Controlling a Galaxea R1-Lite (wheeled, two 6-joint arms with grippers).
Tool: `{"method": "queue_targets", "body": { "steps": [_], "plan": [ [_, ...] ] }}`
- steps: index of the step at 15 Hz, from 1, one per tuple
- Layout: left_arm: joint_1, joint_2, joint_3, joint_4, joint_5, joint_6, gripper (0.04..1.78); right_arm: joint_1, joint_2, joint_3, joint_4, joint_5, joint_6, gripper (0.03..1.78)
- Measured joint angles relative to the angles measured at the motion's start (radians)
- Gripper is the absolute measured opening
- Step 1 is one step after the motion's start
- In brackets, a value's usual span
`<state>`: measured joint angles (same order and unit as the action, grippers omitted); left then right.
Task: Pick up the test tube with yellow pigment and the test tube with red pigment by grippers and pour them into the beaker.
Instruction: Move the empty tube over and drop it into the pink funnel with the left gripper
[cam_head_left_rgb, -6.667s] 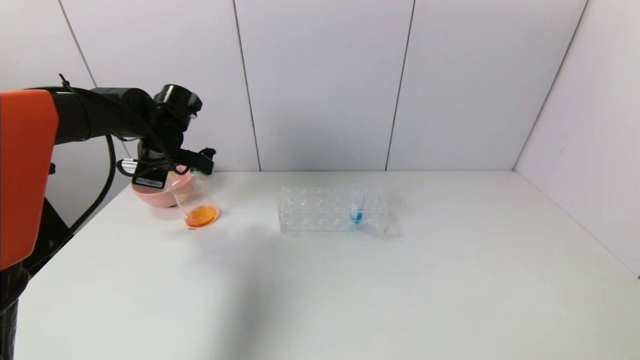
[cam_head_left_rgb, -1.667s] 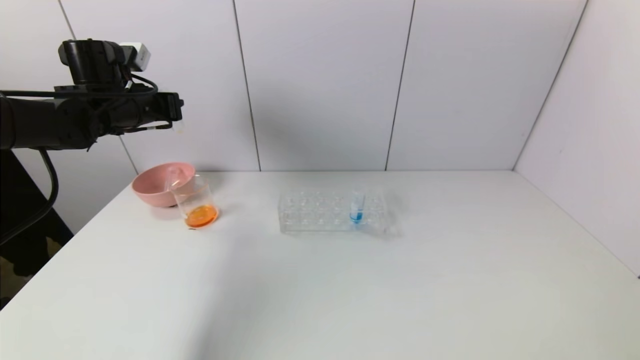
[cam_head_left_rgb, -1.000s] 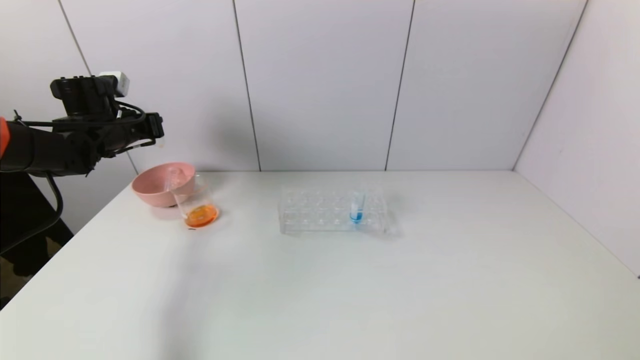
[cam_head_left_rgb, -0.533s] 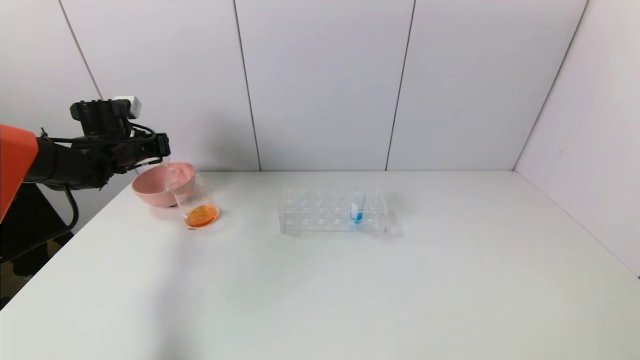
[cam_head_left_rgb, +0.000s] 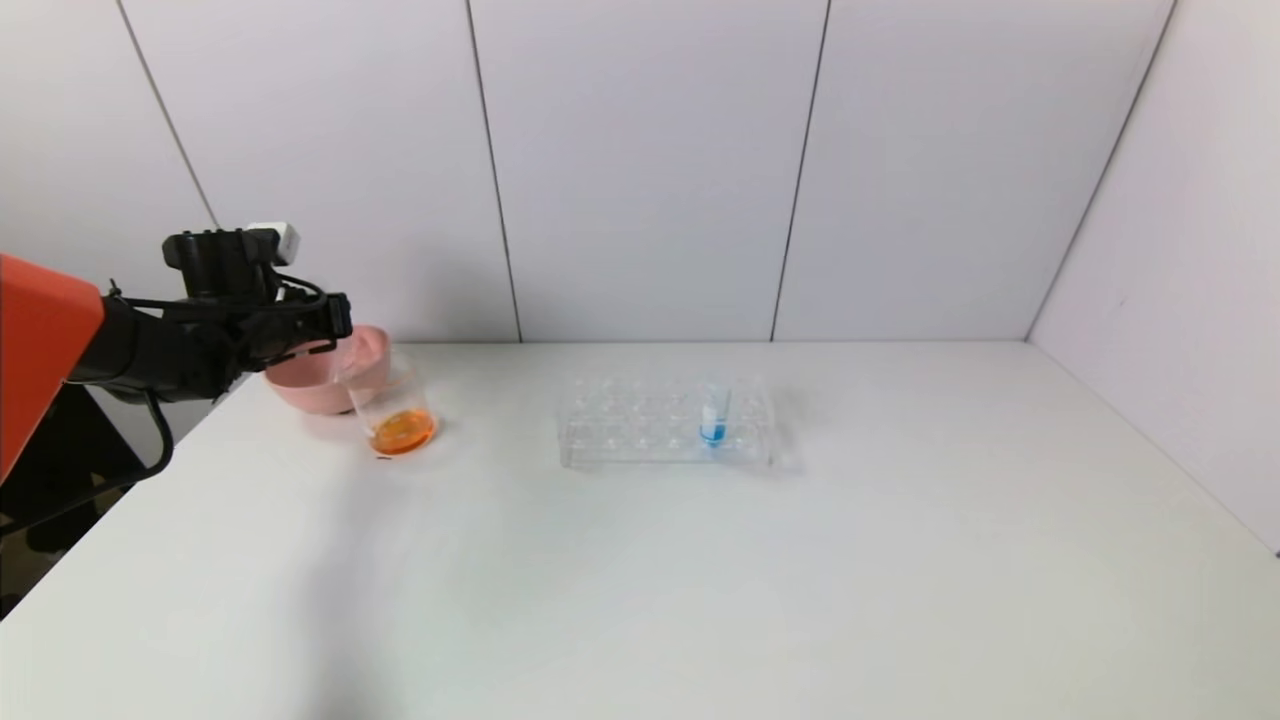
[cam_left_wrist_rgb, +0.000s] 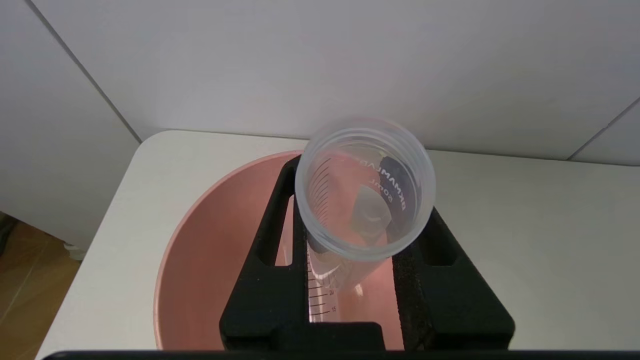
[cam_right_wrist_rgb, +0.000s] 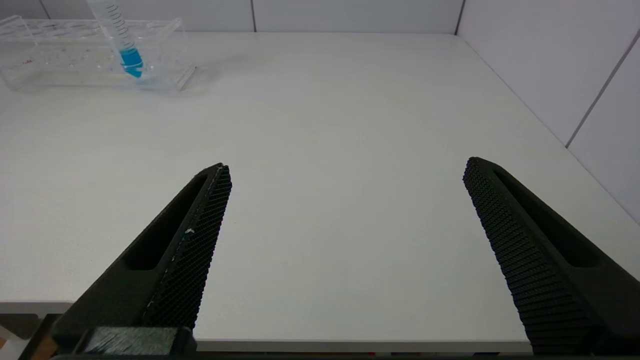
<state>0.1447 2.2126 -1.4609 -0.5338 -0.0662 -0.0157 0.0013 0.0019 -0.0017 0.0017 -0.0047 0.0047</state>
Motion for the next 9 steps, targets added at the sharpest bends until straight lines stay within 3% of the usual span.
{"method": "queue_targets", "body": {
  "steps": [6,9],
  "plan": [
    [-0.002,0.0,0.019,0.005,-0.033,-0.003,0.53,0.0,0.0,0.0,0.0,0.0,0.0,1.7],
    [-0.007,-0.003,0.019,0.011,-0.043,-0.007,0.8,0.0,0.0,0.0,0.0,0.0,0.0,1.7]
  ]
}}
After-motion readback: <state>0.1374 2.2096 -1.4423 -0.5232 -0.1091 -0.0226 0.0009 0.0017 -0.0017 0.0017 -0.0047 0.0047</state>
